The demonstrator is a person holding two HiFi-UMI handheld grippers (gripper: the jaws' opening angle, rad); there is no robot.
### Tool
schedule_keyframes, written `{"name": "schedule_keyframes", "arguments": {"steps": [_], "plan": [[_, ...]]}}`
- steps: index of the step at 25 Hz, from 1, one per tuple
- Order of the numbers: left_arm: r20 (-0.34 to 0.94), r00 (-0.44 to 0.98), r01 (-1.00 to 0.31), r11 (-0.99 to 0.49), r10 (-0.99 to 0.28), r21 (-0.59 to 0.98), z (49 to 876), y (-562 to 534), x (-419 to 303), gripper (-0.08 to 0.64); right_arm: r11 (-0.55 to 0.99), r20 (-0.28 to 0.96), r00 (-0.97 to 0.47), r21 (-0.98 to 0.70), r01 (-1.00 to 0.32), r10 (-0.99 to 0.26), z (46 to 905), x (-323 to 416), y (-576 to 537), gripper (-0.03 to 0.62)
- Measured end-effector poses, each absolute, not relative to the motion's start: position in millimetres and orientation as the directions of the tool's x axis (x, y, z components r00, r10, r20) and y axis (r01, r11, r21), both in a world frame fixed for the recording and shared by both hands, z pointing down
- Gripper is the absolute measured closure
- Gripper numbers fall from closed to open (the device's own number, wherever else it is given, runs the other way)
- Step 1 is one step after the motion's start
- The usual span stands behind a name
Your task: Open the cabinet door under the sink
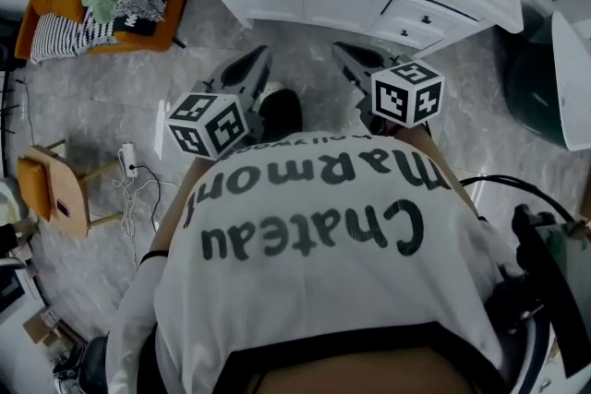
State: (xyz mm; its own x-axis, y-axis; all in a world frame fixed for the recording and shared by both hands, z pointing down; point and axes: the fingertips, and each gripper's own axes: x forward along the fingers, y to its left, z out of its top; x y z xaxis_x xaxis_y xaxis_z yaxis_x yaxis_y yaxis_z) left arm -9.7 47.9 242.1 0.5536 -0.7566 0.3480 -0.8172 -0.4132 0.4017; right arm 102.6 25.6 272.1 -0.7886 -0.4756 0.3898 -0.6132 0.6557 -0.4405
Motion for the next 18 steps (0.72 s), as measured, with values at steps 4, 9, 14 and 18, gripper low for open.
{"name": "schedule_keyframes", "arguments": {"steps": [4,9,14,18], "plan": [[0.345,0.562,-0.810,-0.416,-0.752,0.413,247,29,-19,0.551,0.642,0.404,-0.774,-0.436,-0.631,-0.487,277,98,10,0.584],[0.353,0.608,-0.784,-0.469,-0.711,0.405,247,1,-28,0.551,0.618,0.413,-0.756,-0.437,-0.654,-0.508,278,84,-14,0.584],[0.359,0.653,-0.752,-0.513,-0.667,0.414,247,-34,-35,0.551,0.581,0.433,-0.729,-0.441,-0.684,-0.530,282,72,-41,0.584],[0.357,0.688,-0.723,-0.559,-0.631,0.406,246,-59,-37,0.551,0.551,0.445,-0.706,-0.441,-0.708,-0.551,285,64,-63,0.584]]}}
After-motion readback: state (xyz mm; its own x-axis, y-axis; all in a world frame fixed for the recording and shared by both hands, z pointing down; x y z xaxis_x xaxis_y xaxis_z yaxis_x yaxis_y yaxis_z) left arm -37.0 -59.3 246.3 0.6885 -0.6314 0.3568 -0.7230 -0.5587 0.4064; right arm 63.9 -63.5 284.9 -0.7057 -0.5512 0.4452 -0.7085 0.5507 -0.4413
